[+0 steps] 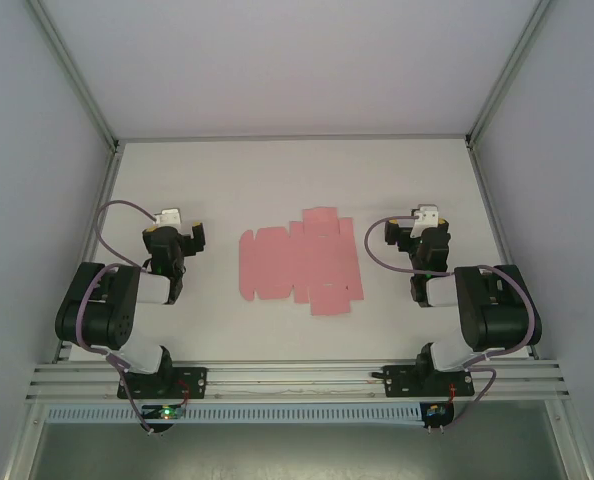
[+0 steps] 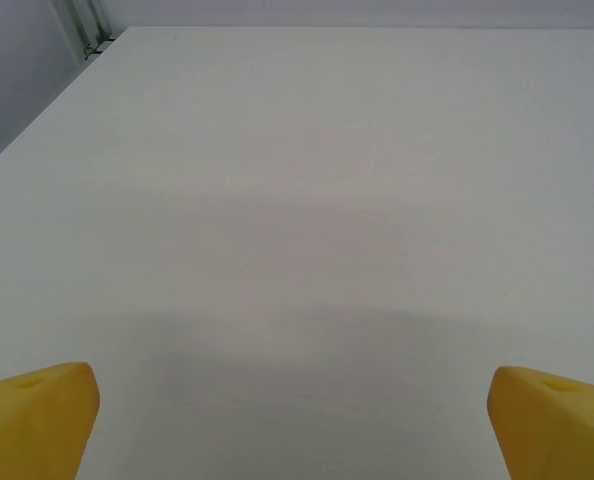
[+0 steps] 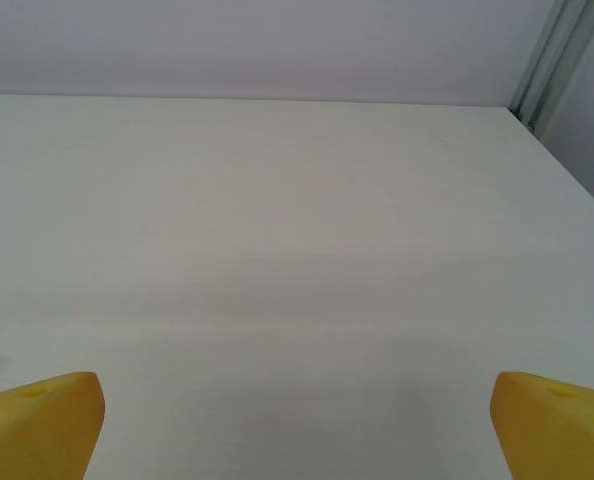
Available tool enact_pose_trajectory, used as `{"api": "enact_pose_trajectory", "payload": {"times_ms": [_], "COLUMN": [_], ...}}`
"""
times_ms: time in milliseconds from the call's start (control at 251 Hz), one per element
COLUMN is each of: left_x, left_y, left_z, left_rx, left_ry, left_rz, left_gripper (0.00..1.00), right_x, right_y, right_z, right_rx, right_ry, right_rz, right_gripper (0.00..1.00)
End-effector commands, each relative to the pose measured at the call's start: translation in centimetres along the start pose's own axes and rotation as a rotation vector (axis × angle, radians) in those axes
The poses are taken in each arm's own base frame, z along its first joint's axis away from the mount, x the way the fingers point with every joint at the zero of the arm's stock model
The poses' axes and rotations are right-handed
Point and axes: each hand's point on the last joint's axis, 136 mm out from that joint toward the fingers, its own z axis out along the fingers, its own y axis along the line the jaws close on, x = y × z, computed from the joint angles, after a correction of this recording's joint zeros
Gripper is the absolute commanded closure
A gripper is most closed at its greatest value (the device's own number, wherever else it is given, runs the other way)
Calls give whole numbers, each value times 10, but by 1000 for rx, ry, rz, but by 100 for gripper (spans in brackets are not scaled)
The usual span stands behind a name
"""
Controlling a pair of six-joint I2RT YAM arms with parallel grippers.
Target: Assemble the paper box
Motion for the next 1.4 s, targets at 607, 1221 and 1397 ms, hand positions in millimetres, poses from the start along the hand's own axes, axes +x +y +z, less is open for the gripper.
{"api": "enact_pose_trajectory", "payload": {"times_ms": [607, 1221, 1397], "left_x": [-14, -70, -71], "left_y": [-6, -9, -30], "left_z": [3, -17, -34], "left_rx": [41, 38, 136], "left_ry": [-32, 152, 213], "left_rz": [-1, -126, -333], "left_gripper": [0, 0, 0], "right_x": [-17, -49, -62], "right_y": [1, 3, 41], "right_z": [2, -1, -5], "right_rx": [-4, 70, 11], "right_ry": [-46, 77, 210], "right_rz": [16, 3, 7], "right_gripper": [2, 2, 2]}}
